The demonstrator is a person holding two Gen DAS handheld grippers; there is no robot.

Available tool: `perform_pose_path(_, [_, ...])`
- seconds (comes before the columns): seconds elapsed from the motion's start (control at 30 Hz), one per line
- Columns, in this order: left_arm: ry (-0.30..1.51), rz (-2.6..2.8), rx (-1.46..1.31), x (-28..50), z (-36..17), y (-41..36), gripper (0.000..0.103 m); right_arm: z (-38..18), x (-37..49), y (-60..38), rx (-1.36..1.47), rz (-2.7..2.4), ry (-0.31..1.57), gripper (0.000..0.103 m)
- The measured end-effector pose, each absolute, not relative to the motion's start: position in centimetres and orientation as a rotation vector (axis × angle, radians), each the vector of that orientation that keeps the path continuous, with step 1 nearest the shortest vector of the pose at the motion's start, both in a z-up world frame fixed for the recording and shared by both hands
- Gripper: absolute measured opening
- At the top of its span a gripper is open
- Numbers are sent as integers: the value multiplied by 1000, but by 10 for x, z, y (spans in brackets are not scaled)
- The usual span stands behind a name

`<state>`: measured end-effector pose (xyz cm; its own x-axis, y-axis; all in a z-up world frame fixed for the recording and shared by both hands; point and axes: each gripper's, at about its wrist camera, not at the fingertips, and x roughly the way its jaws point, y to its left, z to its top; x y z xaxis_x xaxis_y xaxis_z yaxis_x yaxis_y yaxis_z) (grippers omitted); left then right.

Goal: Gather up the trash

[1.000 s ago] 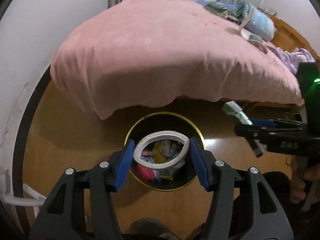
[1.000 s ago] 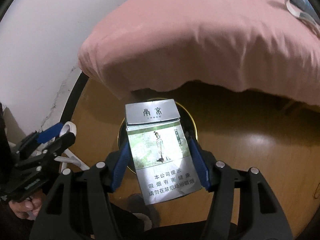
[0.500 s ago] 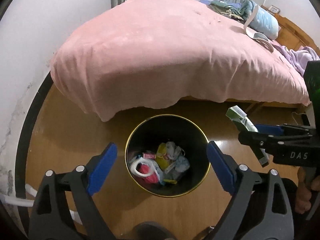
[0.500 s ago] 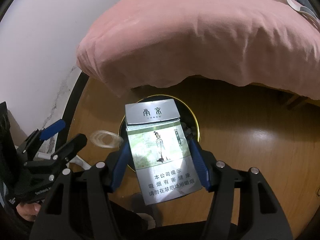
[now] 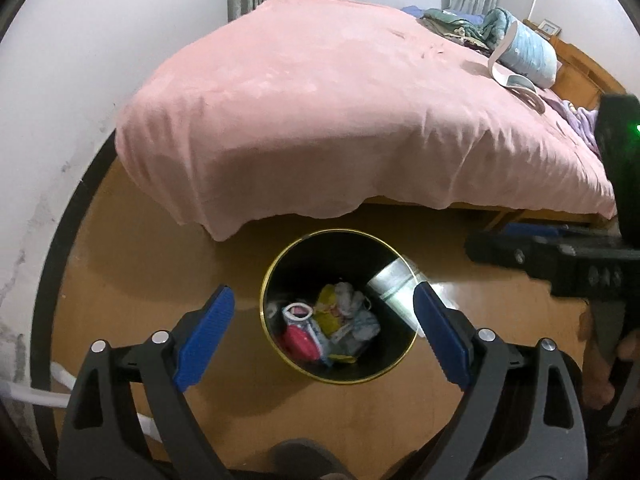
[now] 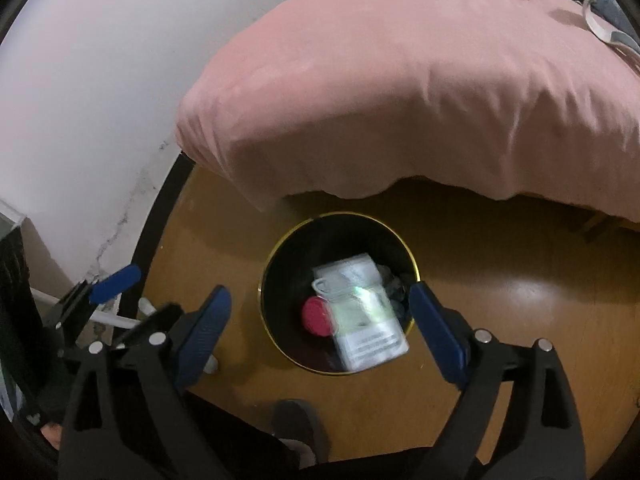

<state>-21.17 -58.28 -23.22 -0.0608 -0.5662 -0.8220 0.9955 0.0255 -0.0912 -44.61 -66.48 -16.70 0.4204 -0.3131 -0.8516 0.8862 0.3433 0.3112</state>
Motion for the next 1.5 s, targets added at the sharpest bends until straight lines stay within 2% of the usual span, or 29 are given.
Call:
perform_pose_path(0.2, [819, -1409, 597, -186, -168, -551, 94, -128, -423, -669, 829, -870, 763, 89])
perform_pose_path(0.37, [735, -1333, 494, -153, -81, -506, 96, -61, -364, -649, 686, -776, 725, 95])
perform_pose_path(0.5, [687, -1197, 407, -106, -16, -438, 96, -15, -298, -611, 590, -627, 692, 96])
perform_pose_path(0.6, [654, -1051, 372, -69, 10, -377, 96, 11, -243, -568, 492, -493, 686, 96])
perform_pose_path(0.8, [633, -709, 301, -8, 34, -244, 96, 48, -148, -475, 348, -231, 665, 96])
perform_pose_path(0.97, [641, -457, 215, 13, 42, -136, 96, 66, -91, -398, 237, -55, 666, 96])
perform_pose_path(1.17, [641, -284, 171, 13, 44, -61, 97, 72, -49, -333, 156, 86, 690, 96])
perform_pose_path(1.5, [657, -131, 120, 14, 39, 3, 96, 57, -11, -277, 106, 199, 728, 96])
